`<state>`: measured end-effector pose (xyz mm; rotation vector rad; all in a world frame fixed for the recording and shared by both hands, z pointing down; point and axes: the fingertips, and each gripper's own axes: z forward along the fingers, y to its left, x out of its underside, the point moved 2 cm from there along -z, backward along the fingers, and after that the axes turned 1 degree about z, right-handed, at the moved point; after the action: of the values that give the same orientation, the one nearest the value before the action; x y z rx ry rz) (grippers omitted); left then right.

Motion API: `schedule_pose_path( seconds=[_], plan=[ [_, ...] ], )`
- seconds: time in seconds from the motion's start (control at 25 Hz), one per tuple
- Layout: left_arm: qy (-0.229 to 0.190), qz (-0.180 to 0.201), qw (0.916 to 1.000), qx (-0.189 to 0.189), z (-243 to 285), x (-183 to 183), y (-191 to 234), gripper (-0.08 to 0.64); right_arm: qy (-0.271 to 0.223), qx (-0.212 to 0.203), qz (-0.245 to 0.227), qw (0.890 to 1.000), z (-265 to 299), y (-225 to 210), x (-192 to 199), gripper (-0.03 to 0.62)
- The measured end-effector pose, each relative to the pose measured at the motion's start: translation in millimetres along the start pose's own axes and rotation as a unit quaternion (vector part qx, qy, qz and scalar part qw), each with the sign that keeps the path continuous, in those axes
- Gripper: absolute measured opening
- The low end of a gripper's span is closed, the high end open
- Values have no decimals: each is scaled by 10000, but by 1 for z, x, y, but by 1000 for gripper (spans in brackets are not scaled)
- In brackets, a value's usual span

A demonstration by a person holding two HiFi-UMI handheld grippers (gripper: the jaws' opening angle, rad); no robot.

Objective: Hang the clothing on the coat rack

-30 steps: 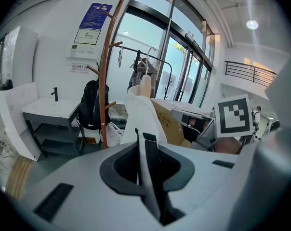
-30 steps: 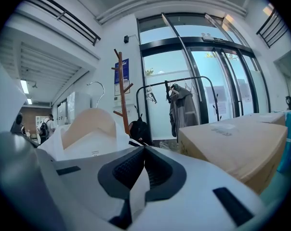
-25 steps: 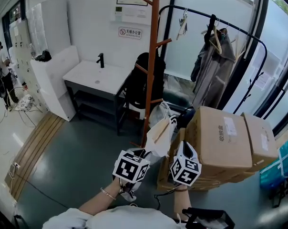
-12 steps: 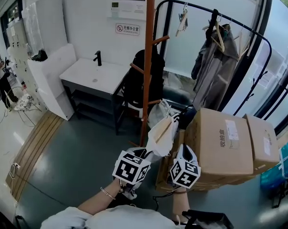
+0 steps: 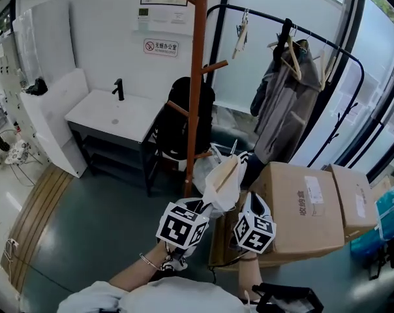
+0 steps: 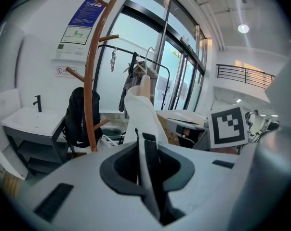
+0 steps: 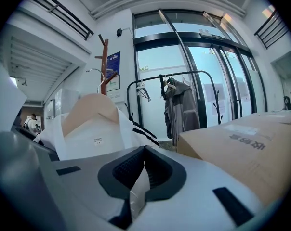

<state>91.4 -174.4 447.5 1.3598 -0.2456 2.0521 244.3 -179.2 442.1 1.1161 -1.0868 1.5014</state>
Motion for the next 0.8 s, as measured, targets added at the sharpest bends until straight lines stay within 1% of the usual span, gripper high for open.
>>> schedule_pose_path(
  seconds=[0.32, 0.44, 0.64, 0.8],
  plan=[
    [-245, 76, 9990, 368, 19, -37, 25, 52, -137, 378, -178, 9990, 33, -4, -29, 23],
    [-293, 83, 9986, 443, 24, -48, 37, 52, -169, 461, -211, 9986, 47, -1, -36, 23],
    [-282, 67, 9977, 605, 33, -56, 55, 52, -214, 630, -233, 9975, 66, 2, -43, 23],
    [-216, 94, 9970, 736, 44, -58, 62, 52, -197, 785, -195, 9965, 73, -1, -39, 23]
  ],
)
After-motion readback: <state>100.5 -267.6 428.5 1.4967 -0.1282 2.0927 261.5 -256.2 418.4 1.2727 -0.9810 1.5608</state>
